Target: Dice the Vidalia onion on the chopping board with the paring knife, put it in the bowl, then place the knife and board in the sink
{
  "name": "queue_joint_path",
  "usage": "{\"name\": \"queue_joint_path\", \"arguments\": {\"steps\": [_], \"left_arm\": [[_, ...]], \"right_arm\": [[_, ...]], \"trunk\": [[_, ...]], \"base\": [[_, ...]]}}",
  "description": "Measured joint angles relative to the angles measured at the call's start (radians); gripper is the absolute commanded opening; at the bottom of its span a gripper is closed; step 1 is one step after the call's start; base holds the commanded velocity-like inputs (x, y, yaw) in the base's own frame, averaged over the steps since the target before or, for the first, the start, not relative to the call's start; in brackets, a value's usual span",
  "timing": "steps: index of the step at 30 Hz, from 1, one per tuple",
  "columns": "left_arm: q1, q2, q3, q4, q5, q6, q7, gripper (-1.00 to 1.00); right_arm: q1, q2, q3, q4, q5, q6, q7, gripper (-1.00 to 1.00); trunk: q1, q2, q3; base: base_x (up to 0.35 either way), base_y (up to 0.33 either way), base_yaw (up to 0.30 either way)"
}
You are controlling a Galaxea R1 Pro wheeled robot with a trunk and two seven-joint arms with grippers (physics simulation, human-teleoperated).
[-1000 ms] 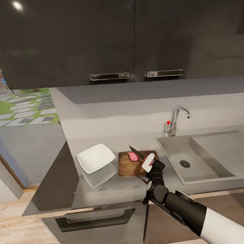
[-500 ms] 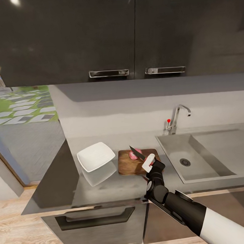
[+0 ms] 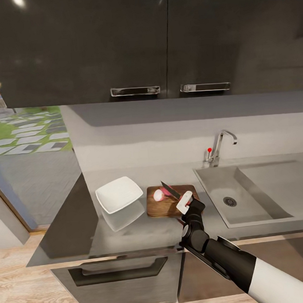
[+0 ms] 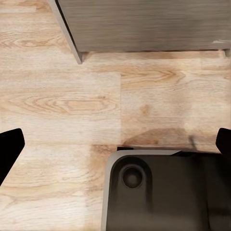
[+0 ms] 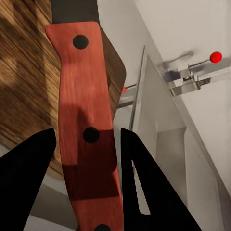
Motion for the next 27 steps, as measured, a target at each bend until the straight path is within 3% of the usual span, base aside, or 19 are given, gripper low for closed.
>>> {"name": "queue_joint_path", "arguments": {"steps": [16, 27], "left_arm": [[0.000, 0.000, 0.000, 0.000, 0.000, 0.000, 0.000, 1.00], [0.000, 0.000, 0.000, 0.000, 0.000, 0.000, 0.000, 1.00]], "right_arm": [[0.000, 0.000, 0.000, -0.004, 0.000, -0.003, 0.000, -1.00], [0.000, 0.001, 0.000, -0.001, -0.002, -0.001, 0.000, -1.00]], "trunk": [[0.000, 0.000, -0.001], [0.000, 0.000, -0.016]], "base": [[0.000, 0.000, 0.000], [0.000, 0.000, 0.000]]}}
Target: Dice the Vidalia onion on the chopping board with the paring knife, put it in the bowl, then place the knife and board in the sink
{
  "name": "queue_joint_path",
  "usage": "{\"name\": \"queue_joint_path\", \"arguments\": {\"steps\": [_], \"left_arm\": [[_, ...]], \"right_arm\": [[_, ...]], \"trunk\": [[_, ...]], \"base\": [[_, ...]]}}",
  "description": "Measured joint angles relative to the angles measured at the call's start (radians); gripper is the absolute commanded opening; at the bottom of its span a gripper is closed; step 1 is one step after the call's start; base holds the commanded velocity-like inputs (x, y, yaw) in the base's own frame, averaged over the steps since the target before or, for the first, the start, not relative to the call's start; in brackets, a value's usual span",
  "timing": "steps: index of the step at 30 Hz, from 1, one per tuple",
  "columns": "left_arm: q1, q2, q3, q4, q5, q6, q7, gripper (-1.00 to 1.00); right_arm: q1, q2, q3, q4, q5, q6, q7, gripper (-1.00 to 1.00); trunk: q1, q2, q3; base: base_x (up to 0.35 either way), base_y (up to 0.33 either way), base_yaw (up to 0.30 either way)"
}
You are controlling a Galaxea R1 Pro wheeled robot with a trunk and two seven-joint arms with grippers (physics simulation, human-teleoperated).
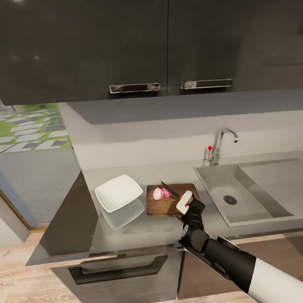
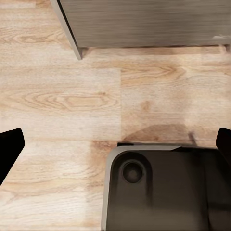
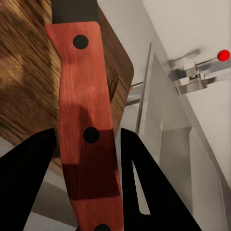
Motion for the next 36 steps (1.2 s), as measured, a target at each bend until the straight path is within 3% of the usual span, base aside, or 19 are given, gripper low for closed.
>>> {"name": "queue_joint_path", "arguments": {"steps": [13, 14, 19, 21, 33, 35, 36], "left_arm": [[0.000, 0.000, 0.000, 0.000, 0.000, 0.000, 0.000, 1.00], [0.000, 0.000, 0.000, 0.000, 0.000, 0.000, 0.000, 1.00], [0.000, 0.000, 0.000, 0.000, 0.000, 0.000, 0.000, 1.00], [0.000, 0.000, 0.000, 0.000, 0.000, 0.000, 0.000, 1.00], [0.000, 0.000, 0.000, 0.000, 0.000, 0.000, 0.000, 1.00], [0.000, 0.000, 0.000, 0.000, 0.000, 0.000, 0.000, 1.00], [0.000, 0.000, 0.000, 0.000, 0.000, 0.000, 0.000, 1.00]], "right_arm": [[0.000, 0.000, -0.016, -0.015, 0.006, -0.005, -0.002, -1.00], [0.000, 0.000, -0.026, -0.019, 0.007, -0.005, -0.005, -1.00], [0.000, 0.000, -0.165, -0.065, 0.008, -0.022, -0.040, -1.00], [0.000, 0.000, -0.177, -0.070, 0.005, -0.026, -0.043, -1.00], [0.000, -0.001, -0.181, -0.072, 0.002, -0.027, -0.044, -1.00], [0.000, -0.002, -0.169, -0.066, 0.000, -0.027, -0.044, -1.00], [0.000, -0.002, -0.132, -0.061, -0.003, -0.027, -0.045, -1.00]], "trunk": [[0.000, 0.000, -0.002], [0.000, 0.000, -0.002], [0.000, 0.000, -0.002], [0.000, 0.000, -0.002], [0.000, 0.000, -0.002], [0.000, 0.000, -0.002], [0.000, 0.000, -0.002]], "base": [[0.000, 0.000, 0.000], [0.000, 0.000, 0.000], [0.000, 0.000, 0.000], [0.000, 0.000, 0.000], [0.000, 0.000, 0.000], [0.000, 0.000, 0.000], [0.000, 0.000, 0.000]]}}
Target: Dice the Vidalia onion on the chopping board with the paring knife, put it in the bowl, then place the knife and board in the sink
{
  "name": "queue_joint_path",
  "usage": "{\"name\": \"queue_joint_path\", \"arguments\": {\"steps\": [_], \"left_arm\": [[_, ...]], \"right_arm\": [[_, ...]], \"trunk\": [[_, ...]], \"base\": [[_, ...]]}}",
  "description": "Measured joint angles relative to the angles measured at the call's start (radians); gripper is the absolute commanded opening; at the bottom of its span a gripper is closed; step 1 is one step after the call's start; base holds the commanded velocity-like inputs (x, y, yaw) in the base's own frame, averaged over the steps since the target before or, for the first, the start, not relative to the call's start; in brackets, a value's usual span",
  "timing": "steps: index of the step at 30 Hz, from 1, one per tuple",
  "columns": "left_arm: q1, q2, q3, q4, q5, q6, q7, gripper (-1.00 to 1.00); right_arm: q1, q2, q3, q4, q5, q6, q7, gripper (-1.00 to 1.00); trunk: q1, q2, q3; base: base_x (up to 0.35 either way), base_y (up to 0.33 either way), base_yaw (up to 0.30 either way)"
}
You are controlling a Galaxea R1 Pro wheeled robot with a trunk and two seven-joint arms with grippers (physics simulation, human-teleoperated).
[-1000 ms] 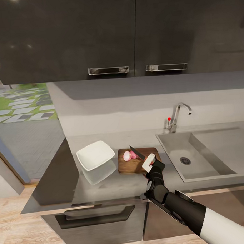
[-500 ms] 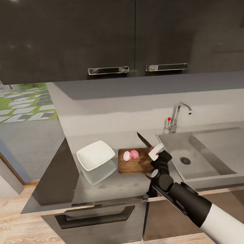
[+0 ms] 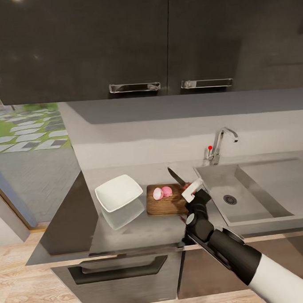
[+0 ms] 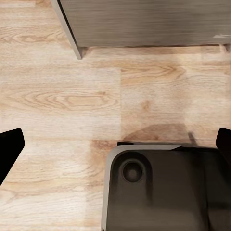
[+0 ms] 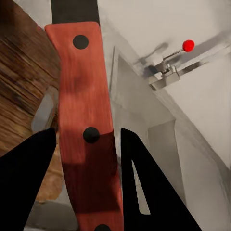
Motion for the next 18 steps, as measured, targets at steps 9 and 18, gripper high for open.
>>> {"name": "queue_joint_path", "arguments": {"steps": [9, 18], "left_arm": [[0.000, 0.000, 0.000, 0.000, 0.000, 0.000, 0.000, 1.00], [0.000, 0.000, 0.000, 0.000, 0.000, 0.000, 0.000, 1.00]], "right_arm": [[0.000, 0.002, 0.077, 0.026, 0.004, 0.009, -0.002, -1.00], [0.000, 0.002, 0.100, 0.047, 0.003, 0.010, -0.002, -1.00]], "trunk": [[0.000, 0.000, 0.000], [0.000, 0.000, 0.000]], "base": [[0.000, 0.000, 0.000], [0.000, 0.000, 0.000]]}}
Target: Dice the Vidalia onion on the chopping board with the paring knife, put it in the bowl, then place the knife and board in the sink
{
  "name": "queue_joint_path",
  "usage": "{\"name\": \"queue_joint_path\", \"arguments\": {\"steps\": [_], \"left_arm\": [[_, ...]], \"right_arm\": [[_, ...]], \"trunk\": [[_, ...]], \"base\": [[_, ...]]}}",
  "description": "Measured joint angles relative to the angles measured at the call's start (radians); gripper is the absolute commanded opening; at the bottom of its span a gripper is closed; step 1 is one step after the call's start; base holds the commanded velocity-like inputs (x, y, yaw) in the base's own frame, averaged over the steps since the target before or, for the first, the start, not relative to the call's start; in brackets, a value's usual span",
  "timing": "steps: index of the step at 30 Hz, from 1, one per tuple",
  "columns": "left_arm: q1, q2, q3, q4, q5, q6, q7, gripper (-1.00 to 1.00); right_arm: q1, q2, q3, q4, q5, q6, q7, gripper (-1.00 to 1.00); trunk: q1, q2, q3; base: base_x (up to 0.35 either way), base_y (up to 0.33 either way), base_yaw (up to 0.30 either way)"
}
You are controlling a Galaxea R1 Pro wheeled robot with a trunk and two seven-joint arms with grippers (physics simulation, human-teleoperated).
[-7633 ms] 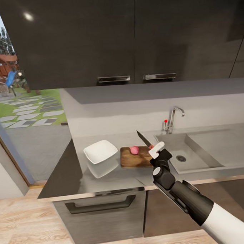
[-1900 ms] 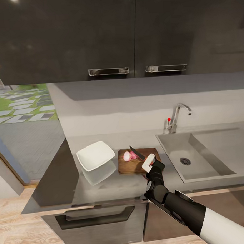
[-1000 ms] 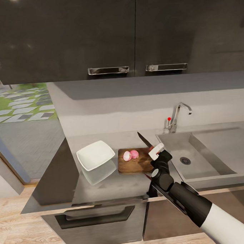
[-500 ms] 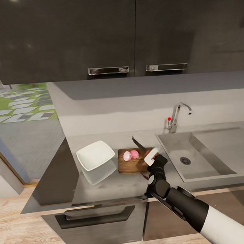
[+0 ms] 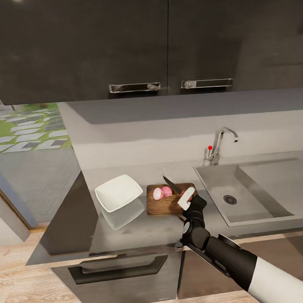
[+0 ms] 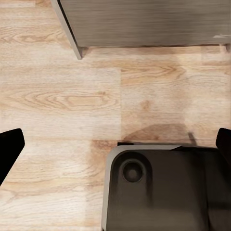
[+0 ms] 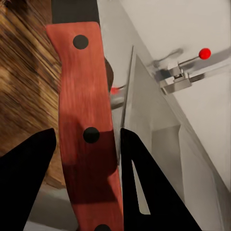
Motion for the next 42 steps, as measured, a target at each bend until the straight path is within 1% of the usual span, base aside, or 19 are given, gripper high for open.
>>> {"name": "queue_joint_path", "arguments": {"steps": [3, 7, 24, 42], "left_arm": [[0.000, 0.000, 0.000, 0.000, 0.000, 0.000, 0.000, 1.00], [0.000, 0.000, 0.000, 0.000, 0.000, 0.000, 0.000, 1.00], [0.000, 0.000, 0.000, 0.000, 0.000, 0.000, 0.000, 1.00], [0.000, -0.001, 0.000, 0.001, 0.000, 0.000, 0.000, 1.00]], "right_arm": [[0.000, 0.000, 0.023, 0.003, 0.000, 0.000, 0.000, -1.00], [0.000, 0.001, 0.033, 0.017, 0.000, 0.000, 0.000, -1.00], [0.000, 0.001, 0.035, 0.019, 0.000, 0.001, 0.000, -1.00], [0.000, 0.001, 0.034, 0.019, -0.002, 0.001, 0.001, -1.00]], "trunk": [[0.000, 0.000, 0.000], [0.000, 0.000, 0.000], [0.000, 0.000, -0.001], [0.000, 0.000, -0.028]], "base": [[0.000, 0.000, 0.000], [0.000, 0.000, 0.000], [0.000, 0.000, 0.000], [0.000, 0.000, 0.000]]}}
